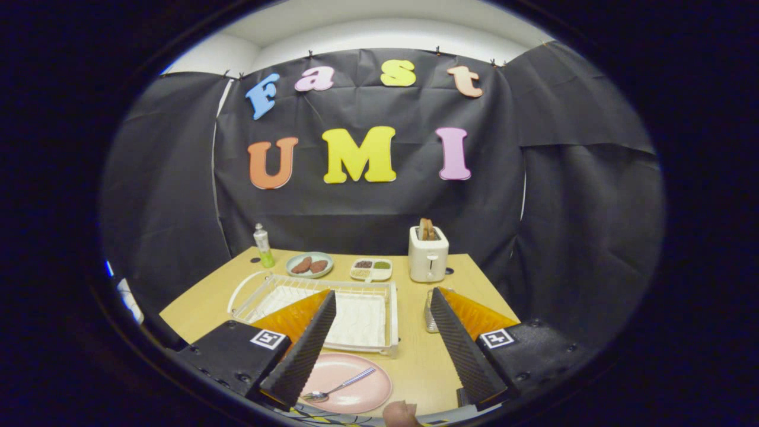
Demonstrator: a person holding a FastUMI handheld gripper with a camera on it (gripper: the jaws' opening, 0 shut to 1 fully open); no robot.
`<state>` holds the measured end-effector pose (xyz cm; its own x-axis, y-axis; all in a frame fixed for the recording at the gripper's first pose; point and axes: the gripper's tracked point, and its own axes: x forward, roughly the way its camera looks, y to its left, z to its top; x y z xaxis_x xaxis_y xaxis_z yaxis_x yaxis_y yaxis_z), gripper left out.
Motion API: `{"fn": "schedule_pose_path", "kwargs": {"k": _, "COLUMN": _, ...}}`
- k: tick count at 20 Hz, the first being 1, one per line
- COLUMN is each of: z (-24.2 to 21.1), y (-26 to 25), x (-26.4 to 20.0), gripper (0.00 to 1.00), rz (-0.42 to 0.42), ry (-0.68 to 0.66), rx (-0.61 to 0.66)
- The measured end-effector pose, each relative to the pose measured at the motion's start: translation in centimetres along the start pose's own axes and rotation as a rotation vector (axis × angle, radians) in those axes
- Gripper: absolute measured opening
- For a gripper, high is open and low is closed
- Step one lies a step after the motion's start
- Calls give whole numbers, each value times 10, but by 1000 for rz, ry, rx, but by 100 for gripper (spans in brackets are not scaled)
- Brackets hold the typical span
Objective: Take the plate from the dish rack, then take the spoon from the basket and place it into the plate.
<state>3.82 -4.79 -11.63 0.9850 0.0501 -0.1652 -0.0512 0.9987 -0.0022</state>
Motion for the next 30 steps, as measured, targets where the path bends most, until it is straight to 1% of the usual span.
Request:
{"fn": "schedule_pose_path", "kwargs": {"k": 2, "z": 18, "y": -3, "x": -9, "gripper": 100, "rz": -2, "ry": -18, "rx": -19}}
{"fn": "schedule_pose_path", "kwargs": {"k": 4, "z": 44, "y": -8, "x": -21, "gripper": 100, "rz": -26, "ry": -69, "rx": -47}}
{"fn": "schedule_pose_path", "kwargs": {"k": 5, "z": 50, "y": -9, "x": -26, "gripper": 100, "rz": -43, "ry": -79, "rx": -69}}
{"fn": "schedule_pose_path", "kwargs": {"k": 7, "z": 66, "y": -2, "x": -40, "gripper": 100, "rz": -33, "ry": -116, "rx": -85}}
{"fn": "schedule_pose_path", "kwargs": {"k": 9, "z": 78, "y": -1, "x": -55, "gripper": 100, "rz": -39, "ry": -140, "rx": -71}}
{"fn": "schedule_pose_path", "kwargs": {"k": 12, "z": 93, "y": 8, "x": -76, "gripper": 100, "rz": -22, "ry": -152, "rx": -41}}
{"fn": "schedule_pose_path", "kwargs": {"k": 16, "z": 112, "y": 10, "x": -96, "gripper": 100, "rz": -20, "ry": -170, "rx": -34}}
{"fn": "schedule_pose_path", "kwargs": {"k": 19, "z": 119, "y": 10, "x": -102, "gripper": 100, "rz": -28, "ry": -193, "rx": -52}}
{"fn": "schedule_pose_path", "kwargs": {"k": 30, "z": 114, "y": 30, "x": -103, "gripper": 100, "rz": -10, "ry": -175, "rx": -49}}
